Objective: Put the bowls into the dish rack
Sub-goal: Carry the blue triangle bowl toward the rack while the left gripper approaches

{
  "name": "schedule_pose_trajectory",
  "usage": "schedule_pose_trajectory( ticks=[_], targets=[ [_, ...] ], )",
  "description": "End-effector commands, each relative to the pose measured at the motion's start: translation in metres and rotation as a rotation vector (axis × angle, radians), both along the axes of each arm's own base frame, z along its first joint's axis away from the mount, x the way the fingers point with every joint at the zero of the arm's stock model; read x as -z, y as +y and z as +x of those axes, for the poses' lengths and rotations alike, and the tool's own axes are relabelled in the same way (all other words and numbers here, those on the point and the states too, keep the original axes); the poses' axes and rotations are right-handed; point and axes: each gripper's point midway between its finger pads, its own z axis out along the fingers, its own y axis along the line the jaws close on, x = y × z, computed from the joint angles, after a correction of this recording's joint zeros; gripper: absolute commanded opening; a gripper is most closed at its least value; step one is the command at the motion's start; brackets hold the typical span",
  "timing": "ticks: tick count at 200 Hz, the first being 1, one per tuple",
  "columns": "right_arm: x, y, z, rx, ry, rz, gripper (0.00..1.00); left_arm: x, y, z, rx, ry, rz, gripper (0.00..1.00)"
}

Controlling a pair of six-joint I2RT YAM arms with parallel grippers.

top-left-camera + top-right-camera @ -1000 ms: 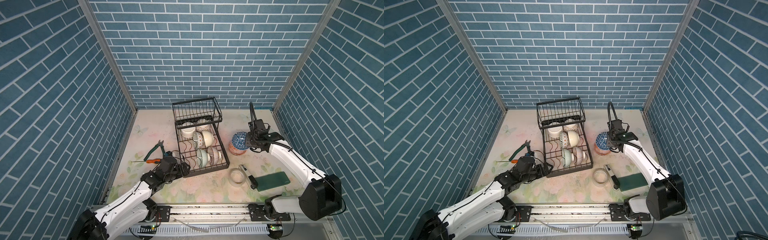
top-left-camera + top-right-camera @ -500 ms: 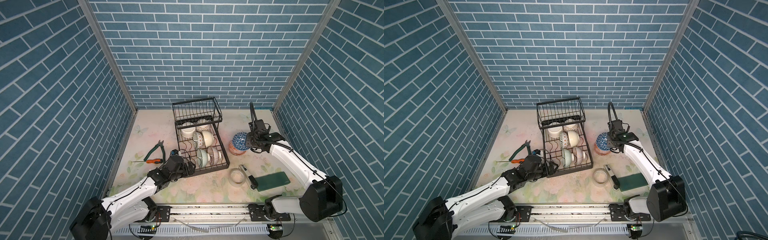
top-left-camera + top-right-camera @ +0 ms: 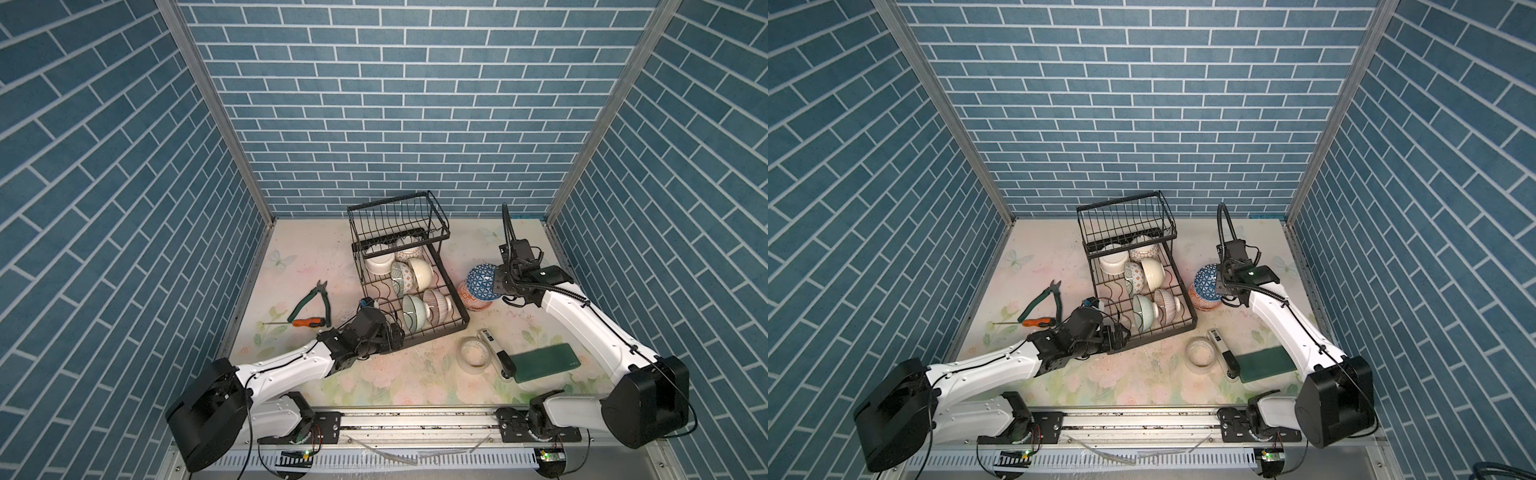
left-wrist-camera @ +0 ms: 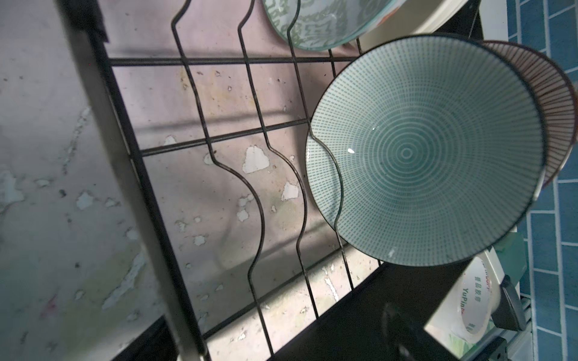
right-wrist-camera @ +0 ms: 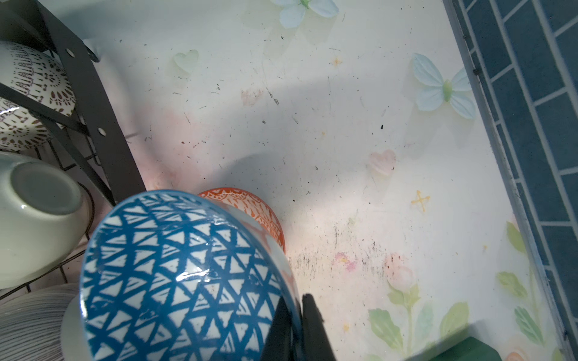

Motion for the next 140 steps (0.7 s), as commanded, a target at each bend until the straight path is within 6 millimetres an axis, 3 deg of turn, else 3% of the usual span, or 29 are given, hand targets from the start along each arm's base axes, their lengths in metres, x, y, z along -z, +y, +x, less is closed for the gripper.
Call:
schedule_pose_trajectory(
  ticks=[1,48,106,140],
  targets=[
    [-0.005,-0.008,-0.006,0.015,-0.018,-0.028,0.0,-0.032,-0.032,0.011,0.056,-0.072,-0.118,1.0],
    [-0.011,-0.008,-0.009,0.01,-0.029,-0.054,0.0,-0.034,-0.031,0.011,0.062,-0.087,-0.104,1.0],
    [-0.038,0.009,-0.009,-0.035,-0.084,-0.165,0.0,-0.056,-0.004,0.015,0.019,-0.17,-0.022,1.0],
    [-0.057,0.031,-0.009,-0.092,-0.129,-0.189,0.0,-0.064,0.018,0.018,-0.026,-0.196,0.002,1.0]
  ],
)
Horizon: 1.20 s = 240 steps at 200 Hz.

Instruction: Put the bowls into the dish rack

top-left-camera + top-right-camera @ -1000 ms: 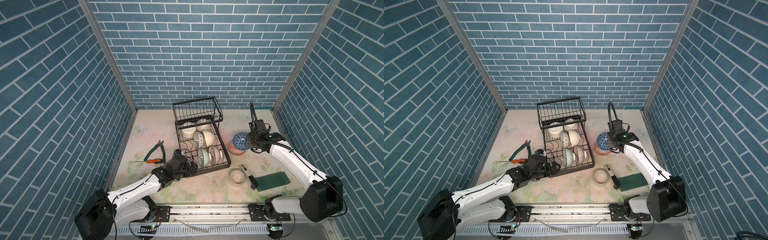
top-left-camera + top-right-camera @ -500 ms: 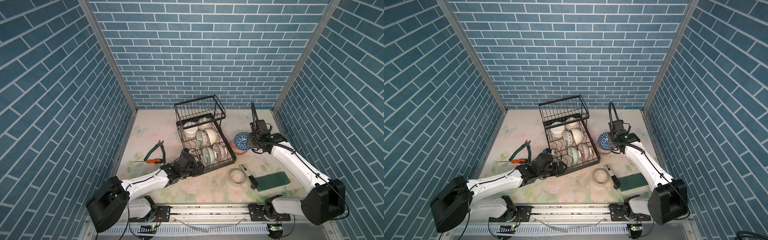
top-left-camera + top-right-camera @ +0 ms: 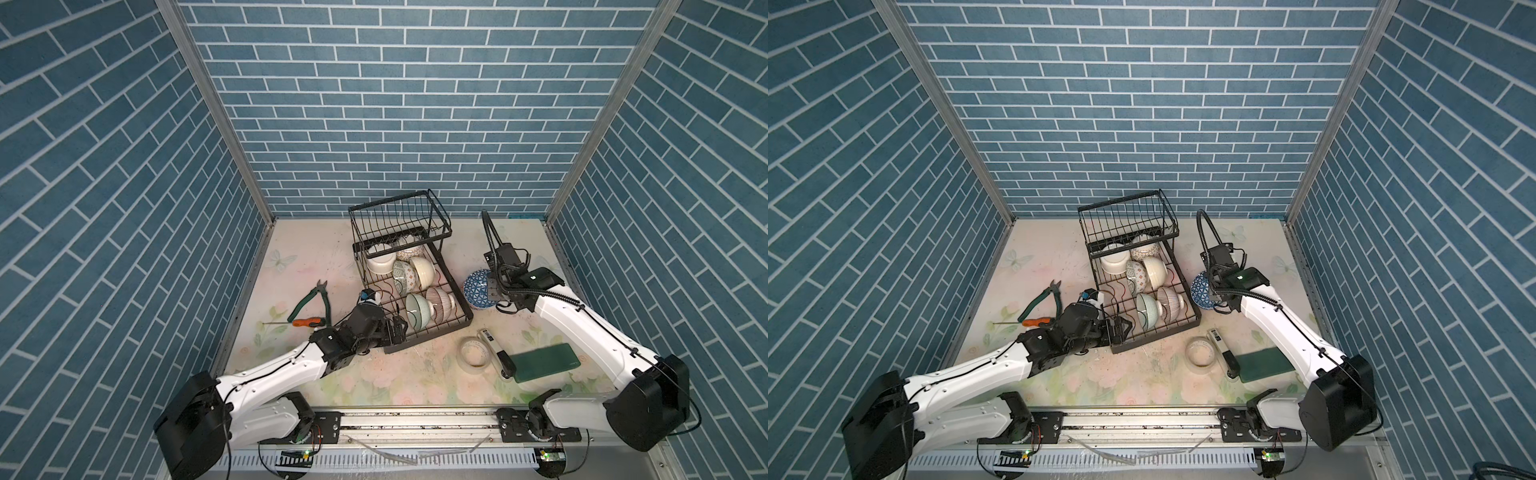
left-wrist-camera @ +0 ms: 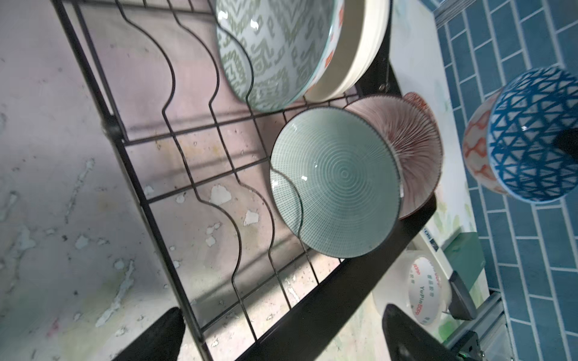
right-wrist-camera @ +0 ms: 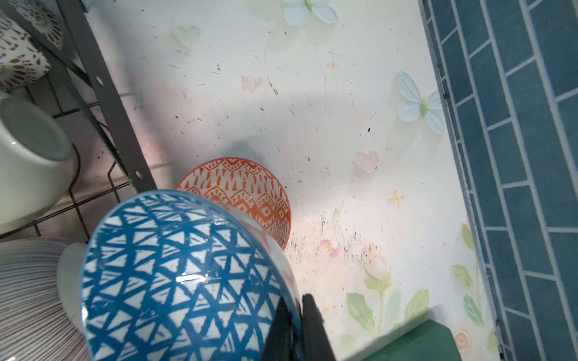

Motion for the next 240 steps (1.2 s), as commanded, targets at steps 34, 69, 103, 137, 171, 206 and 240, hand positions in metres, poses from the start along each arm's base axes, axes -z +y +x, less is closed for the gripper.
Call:
schedule_pose_trajectory(
  ticks=[34,69,103,137,171,206,240],
  targets=[
    [-0.062,0.035,0.01,-0.078,-0.153,-0.045,0.0,-0.006,0.049,0.009,-0.1,-0.019,0.079,1.0],
    [-0.072,0.067,0.01,-0.169,-0.171,-0.068,0.0,-0.005,0.077,0.012,-0.167,0.003,0.048,1.0],
    [-0.077,0.103,0.007,-0.26,-0.186,-0.116,0.0,-0.007,0.098,0.013,-0.221,0.003,0.016,1.0],
    [-0.08,0.139,0.005,-0.35,-0.203,-0.167,0.0,-0.008,0.109,0.012,-0.252,0.012,-0.006,1.0],
    [-0.078,0.17,0.005,-0.417,-0.22,-0.234,0.0,-0.007,0.119,0.013,-0.285,0.018,-0.054,1.0],
    [-0.072,0.201,0.003,-0.482,-0.241,-0.309,0.0,-0.004,0.126,0.013,-0.309,0.034,-0.115,1.0],
    [-0.07,0.228,0.003,-0.527,-0.268,-0.372,0.0,-0.002,0.134,0.013,-0.338,0.034,-0.15,1.0]
  ],
)
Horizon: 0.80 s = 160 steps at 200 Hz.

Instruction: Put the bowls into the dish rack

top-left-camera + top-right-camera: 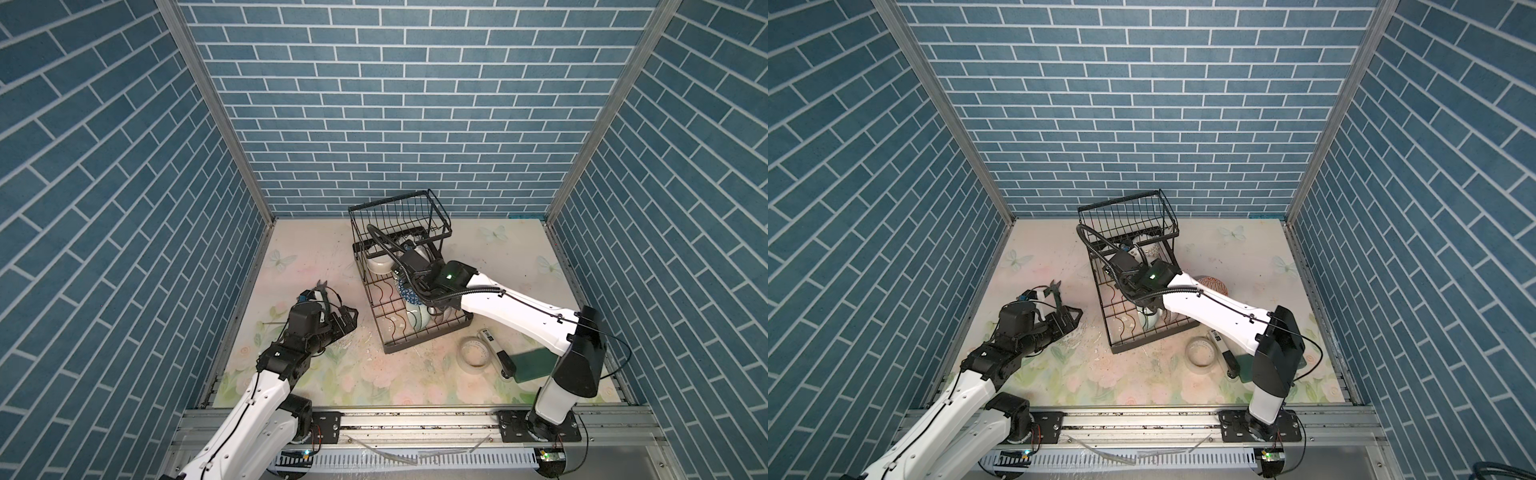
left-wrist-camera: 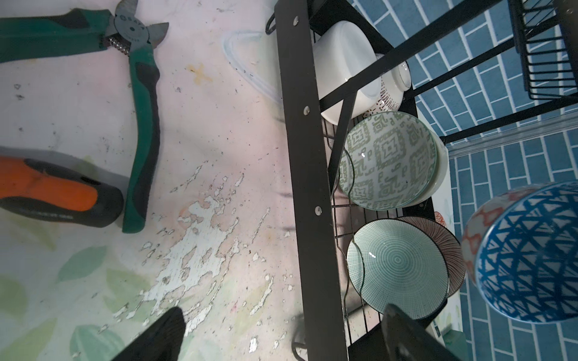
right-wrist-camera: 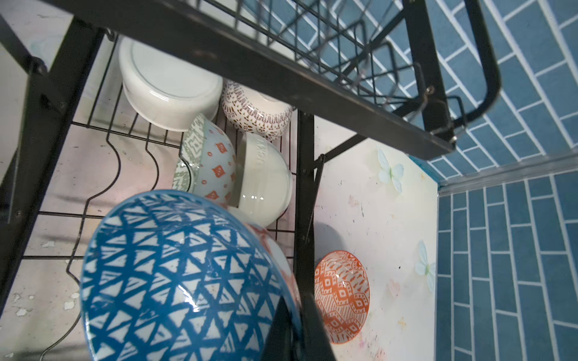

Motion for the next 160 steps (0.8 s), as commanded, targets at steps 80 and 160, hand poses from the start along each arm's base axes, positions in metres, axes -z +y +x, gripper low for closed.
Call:
schedule_pose_trajectory(
  ticks=[80,160],
  targets=[
    [-0.011,0.059,0.018,-0.066,-0.16,-0.126,0.0,-0.001,0.009,-0.003,-0.022,-0.013,-0.061,1.0],
    [0.006,0.084,0.029,-0.092,-0.242,-0.218,0.0,-0.005,0.015,-0.005,-0.037,-0.03,-0.058,1.0]
  ],
)
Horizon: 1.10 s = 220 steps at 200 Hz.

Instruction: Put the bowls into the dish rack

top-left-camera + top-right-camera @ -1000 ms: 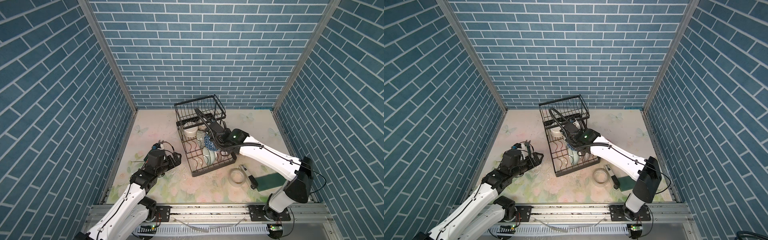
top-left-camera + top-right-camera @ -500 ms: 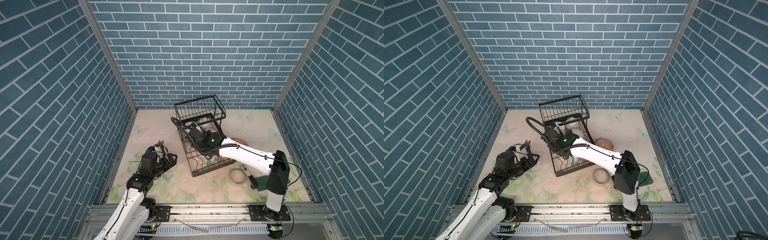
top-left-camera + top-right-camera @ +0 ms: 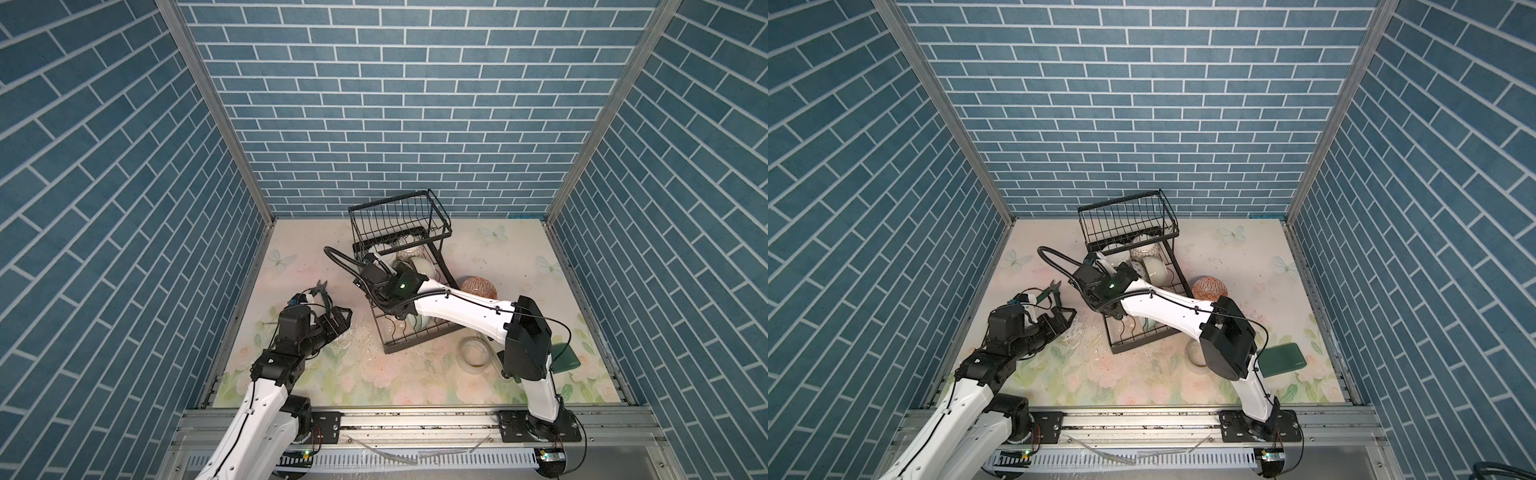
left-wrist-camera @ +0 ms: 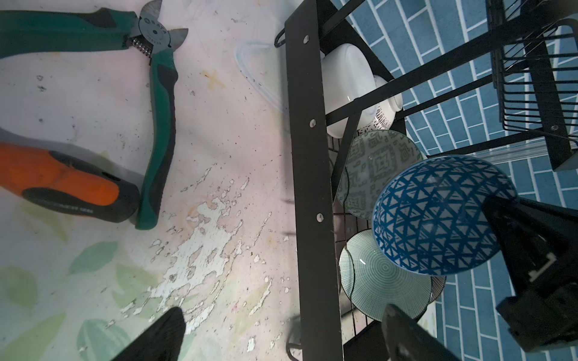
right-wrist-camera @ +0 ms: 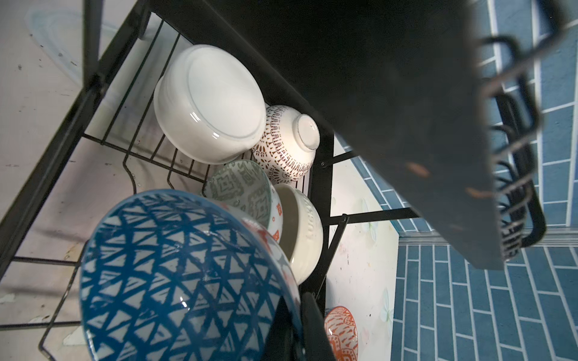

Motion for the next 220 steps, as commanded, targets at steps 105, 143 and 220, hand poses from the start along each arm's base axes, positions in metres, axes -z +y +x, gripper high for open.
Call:
schedule_pose_trajectory(
  ticks=[105,143,220],
  targets=[
    [-0.006,0.036,0.02,-0.005,-0.191,-0.089,0.0,-0.005,0.009,-0.004,-0.013,-0.023,0.009,1.0],
    [0.01,0.04,0.026,0.0,-0.214,-0.139,0.0,-0.004,0.009,-0.005,-0.013,-0.021,0.007,1.0],
    [0.023,0.039,0.042,0.013,-0.229,-0.179,0.0,-0.005,0.01,-0.004,-0.014,-0.022,0.003,1.0]
  ],
)
